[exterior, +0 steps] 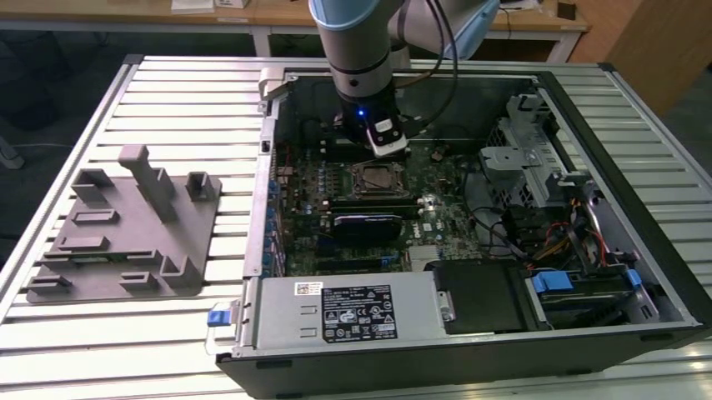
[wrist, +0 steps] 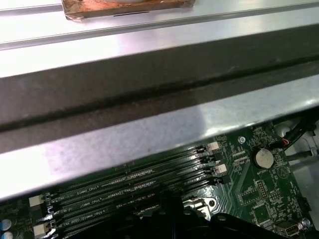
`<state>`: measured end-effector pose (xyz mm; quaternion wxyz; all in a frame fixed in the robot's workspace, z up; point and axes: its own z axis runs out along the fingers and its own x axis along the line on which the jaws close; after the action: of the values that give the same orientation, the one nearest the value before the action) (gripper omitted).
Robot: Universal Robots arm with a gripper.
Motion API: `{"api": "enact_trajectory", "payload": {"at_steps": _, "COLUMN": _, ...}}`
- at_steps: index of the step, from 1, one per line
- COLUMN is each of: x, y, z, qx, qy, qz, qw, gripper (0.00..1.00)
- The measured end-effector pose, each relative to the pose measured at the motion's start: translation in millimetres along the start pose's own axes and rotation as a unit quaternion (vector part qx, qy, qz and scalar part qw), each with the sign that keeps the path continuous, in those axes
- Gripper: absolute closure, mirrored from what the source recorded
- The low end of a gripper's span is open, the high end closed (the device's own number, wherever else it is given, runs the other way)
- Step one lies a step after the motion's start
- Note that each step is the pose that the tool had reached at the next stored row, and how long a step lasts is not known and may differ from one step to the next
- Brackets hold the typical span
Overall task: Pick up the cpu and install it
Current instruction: 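Install the first cpu locking lever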
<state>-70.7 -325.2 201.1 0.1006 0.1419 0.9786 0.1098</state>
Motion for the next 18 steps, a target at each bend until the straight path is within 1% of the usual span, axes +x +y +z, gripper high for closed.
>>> {"api": "enact_trajectory", "payload": {"at_steps": 9, "x": 0.8, "y": 2.5, "z": 0.8, "qx": -0.0001, "qy": 0.0, "qz": 0.0, "qw": 1.0, "gripper": 0.89}}
{"api": "enact_trajectory", "payload": {"at_steps": 18, "x": 1.2, "y": 2.3, "z": 2.5, "qx": 0.0005, "qy": -0.0001, "qz": 0.0, "qw": 1.0, "gripper": 0.89}}
